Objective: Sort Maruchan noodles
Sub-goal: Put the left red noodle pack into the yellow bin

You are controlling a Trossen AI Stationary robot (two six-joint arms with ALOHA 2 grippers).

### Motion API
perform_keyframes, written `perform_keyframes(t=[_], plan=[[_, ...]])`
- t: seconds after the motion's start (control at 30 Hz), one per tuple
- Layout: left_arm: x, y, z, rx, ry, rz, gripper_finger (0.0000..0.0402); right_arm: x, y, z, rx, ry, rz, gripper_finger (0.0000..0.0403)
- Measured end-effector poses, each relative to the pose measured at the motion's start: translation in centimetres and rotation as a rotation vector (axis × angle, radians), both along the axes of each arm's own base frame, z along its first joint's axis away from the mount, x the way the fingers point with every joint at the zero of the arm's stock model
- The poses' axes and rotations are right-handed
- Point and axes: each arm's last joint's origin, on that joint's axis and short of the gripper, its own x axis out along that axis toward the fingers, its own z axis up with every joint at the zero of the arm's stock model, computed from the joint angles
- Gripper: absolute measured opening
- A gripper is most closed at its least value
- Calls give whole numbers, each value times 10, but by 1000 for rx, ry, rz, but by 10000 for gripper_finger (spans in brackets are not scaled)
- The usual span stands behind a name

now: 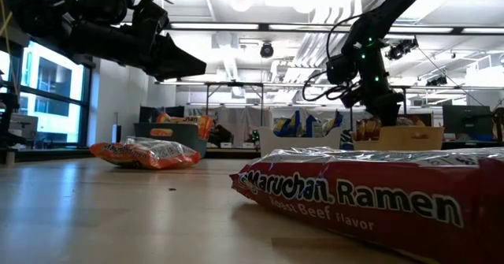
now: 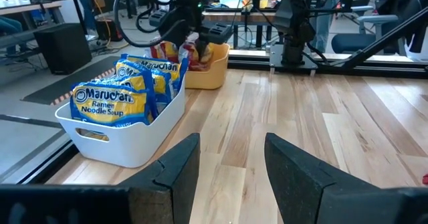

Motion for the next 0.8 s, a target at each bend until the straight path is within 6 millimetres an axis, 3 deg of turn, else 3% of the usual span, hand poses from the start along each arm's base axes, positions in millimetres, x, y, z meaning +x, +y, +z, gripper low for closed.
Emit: perform_keyframes(t=[0.3,0.8], plan=[[0,0,0,0,0,0,154,-11,-1,19,-118,9,-66,206],[0,0,0,-7,-2,1,154,-11,0,19,-124,-17,-149,206]])
